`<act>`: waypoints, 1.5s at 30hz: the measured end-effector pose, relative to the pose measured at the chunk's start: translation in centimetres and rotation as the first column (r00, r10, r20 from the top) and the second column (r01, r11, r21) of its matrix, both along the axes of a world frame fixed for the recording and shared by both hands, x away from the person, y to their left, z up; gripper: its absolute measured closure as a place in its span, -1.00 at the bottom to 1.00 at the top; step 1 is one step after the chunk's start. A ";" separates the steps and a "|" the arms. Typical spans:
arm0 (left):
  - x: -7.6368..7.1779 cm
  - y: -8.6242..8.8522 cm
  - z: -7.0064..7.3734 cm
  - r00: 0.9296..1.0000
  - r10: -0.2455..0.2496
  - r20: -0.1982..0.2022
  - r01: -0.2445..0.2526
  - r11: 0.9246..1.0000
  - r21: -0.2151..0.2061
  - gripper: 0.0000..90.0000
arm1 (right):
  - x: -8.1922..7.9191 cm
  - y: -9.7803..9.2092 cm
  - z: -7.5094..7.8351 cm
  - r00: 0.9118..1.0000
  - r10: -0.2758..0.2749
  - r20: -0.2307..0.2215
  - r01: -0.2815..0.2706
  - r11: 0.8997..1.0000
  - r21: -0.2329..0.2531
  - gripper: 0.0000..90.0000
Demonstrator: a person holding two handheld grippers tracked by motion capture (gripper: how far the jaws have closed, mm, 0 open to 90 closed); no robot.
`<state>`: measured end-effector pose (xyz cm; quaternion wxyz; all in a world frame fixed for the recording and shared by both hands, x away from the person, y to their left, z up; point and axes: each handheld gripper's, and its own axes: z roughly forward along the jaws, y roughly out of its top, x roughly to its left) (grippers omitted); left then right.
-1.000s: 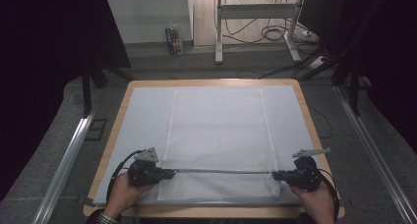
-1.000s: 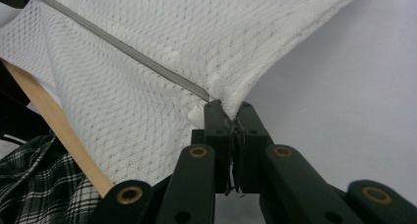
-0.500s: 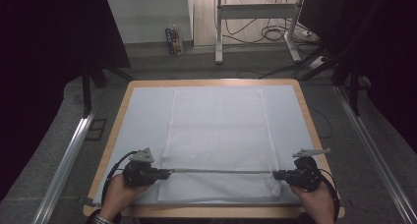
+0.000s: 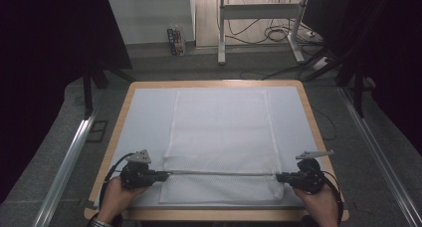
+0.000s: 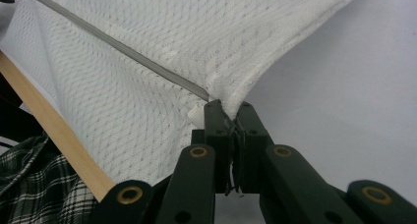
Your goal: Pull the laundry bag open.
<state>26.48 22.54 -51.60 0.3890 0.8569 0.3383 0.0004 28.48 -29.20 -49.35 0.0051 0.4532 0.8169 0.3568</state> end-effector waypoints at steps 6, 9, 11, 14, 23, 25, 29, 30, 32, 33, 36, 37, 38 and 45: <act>0.1 0.6 -0.1 1.000 0.019 -0.012 -0.019 1.000 -0.002 0.94 | 0.0 0.0 0.0 1.000 -0.008 0.000 0.008 1.000 -0.001 0.90; 0.0 0.9 0.0 1.000 0.023 -0.011 -0.023 1.000 -0.011 0.94 | 0.0 0.0 0.0 1.000 -0.001 -0.001 0.001 1.000 0.001 0.90; -0.1 1.0 0.0 0.999 0.030 -0.011 -0.030 1.000 -0.003 0.94 | 0.0 0.1 -0.1 1.000 0.002 -0.001 -0.002 1.000 0.003 0.90; -0.1 1.6 -0.1 0.999 0.051 -0.015 -0.051 0.999 0.007 0.93 | 0.0 0.0 -0.1 1.000 -0.005 -0.003 0.005 1.000 0.010 0.90; -0.3 2.3 -0.1 0.997 0.077 -0.022 -0.077 0.997 0.027 0.94 | 0.0 0.1 -0.1 1.000 -0.004 -0.002 0.004 1.000 -0.005 0.90; -0.3 2.4 -0.2 0.996 0.082 -0.029 -0.081 0.996 0.022 0.94 | 0.0 0.1 -0.1 1.000 -0.007 -0.004 0.007 1.000 -0.008 0.90; -0.4 1.9 -0.2 0.995 0.092 -0.033 -0.089 0.994 0.067 0.94 | 0.1 0.3 -0.2 1.000 0.002 -0.009 -0.002 1.000 -0.004 0.90; -0.3 1.9 -0.2 0.995 0.086 -0.049 -0.083 0.995 0.055 0.93 | 0.0 0.4 -0.2 1.000 -0.003 -0.001 0.003 1.000 -0.028 0.90; -0.2 2.2 -0.2 0.994 0.078 -0.070 -0.076 0.996 0.037 0.93 | 0.0 0.3 -0.2 1.000 0.000 -0.009 0.000 1.000 -0.029 0.90; -0.2 2.3 -0.2 0.994 0.071 -0.087 -0.068 0.997 0.032 0.93 | 0.0 0.3 -0.4 1.000 0.005 -0.014 -0.005 1.000 -0.025 0.89; -0.4 2.0 -0.3 0.992 0.069 -0.106 -0.064 0.997 0.044 0.92 | 0.0 0.6 -0.7 0.999 0.026 -0.031 -0.027 0.999 -0.036 0.88; -0.4 1.9 -0.4 0.992 0.065 -0.110 -0.060 0.997 0.050 0.92 | 0.0 0.7 -0.7 0.999 0.031 -0.032 -0.032 0.998 -0.047 0.88; -0.5 1.9 -0.4 0.991 0.063 -0.119 -0.057 0.997 0.055 0.92 | -0.1 0.8 -0.7 0.999 0.031 -0.030 -0.033 0.998 -0.046 0.87; -0.8 1.7 -0.8 0.989 0.048 -0.139 -0.037 0.996 0.080 0.91 | -0.7 0.5 -0.8 0.998 0.037 -0.048 -0.039 0.998 -0.050 0.78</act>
